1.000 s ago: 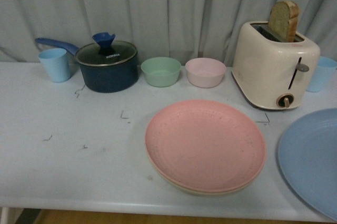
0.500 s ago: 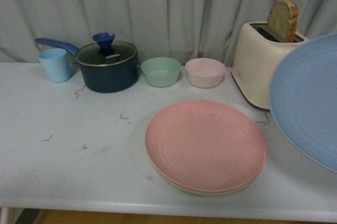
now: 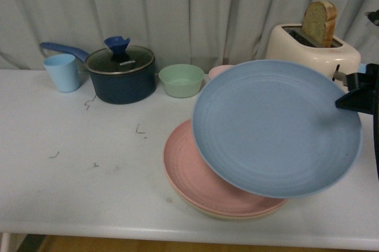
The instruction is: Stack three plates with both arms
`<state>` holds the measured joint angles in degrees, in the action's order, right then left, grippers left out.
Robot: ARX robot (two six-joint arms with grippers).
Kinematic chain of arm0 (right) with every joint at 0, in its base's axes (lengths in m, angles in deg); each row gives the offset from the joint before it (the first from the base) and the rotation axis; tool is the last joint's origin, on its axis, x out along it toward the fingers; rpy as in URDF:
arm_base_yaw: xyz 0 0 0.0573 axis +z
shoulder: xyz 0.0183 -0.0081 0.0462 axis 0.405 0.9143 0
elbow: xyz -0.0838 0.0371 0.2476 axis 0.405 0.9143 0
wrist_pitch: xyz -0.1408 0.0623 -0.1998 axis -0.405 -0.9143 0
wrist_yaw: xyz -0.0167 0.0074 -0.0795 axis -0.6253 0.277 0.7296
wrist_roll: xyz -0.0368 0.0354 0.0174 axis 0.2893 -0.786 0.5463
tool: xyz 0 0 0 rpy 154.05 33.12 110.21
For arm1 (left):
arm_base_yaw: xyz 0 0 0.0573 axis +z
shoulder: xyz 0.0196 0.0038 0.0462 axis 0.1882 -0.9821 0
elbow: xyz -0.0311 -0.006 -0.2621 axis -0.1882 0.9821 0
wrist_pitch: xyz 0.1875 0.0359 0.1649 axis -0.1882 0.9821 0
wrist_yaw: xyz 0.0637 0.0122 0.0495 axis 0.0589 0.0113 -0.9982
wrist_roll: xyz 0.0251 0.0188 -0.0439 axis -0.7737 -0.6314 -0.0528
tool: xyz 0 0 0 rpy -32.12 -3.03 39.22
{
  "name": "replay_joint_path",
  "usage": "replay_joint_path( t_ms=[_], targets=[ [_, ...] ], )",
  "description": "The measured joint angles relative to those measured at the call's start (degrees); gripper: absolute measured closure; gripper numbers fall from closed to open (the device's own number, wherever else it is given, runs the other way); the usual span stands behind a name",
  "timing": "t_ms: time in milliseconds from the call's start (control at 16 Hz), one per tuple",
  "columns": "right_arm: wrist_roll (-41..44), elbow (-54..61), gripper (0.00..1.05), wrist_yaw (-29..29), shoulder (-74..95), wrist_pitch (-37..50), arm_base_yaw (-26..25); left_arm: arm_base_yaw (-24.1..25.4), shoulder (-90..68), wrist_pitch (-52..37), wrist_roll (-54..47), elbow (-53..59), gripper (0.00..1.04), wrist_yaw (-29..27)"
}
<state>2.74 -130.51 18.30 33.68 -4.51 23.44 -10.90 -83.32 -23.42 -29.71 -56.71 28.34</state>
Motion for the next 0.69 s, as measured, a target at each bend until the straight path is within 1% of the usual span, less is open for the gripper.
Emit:
replay_joint_path(
  t_ms=[62, 250, 438, 500, 688],
  targets=[
    [-1.6, -0.5, 1.02, 0.0, 1.3, 1.1, 1.4, 0.0, 0.0, 0.0, 0.0, 0.0, 0.07, 0.0],
    [-4.5, -0.9, 1.02, 0.1, 4.6, 3.2, 3.5, 0.0, 0.0, 0.0, 0.0, 0.0, 0.07, 0.0],
    [-7.7, -1.8, 1.02, 0.2, 9.3, 5.3, 3.8, 0.0, 0.0, 0.0, 0.0, 0.0, 0.07, 0.0],
    [-9.0, -1.9, 1.02, -0.7, 10.9, 6.6, 3.9, 0.0, 0.0, 0.0, 0.0, 0.0, 0.07, 0.0],
    [-11.6, -2.0, 1.02, -1.2, 13.0, 7.8, 4.7, 0.0, 0.0, 0.0, 0.0, 0.0, 0.07, 0.0]
  ],
)
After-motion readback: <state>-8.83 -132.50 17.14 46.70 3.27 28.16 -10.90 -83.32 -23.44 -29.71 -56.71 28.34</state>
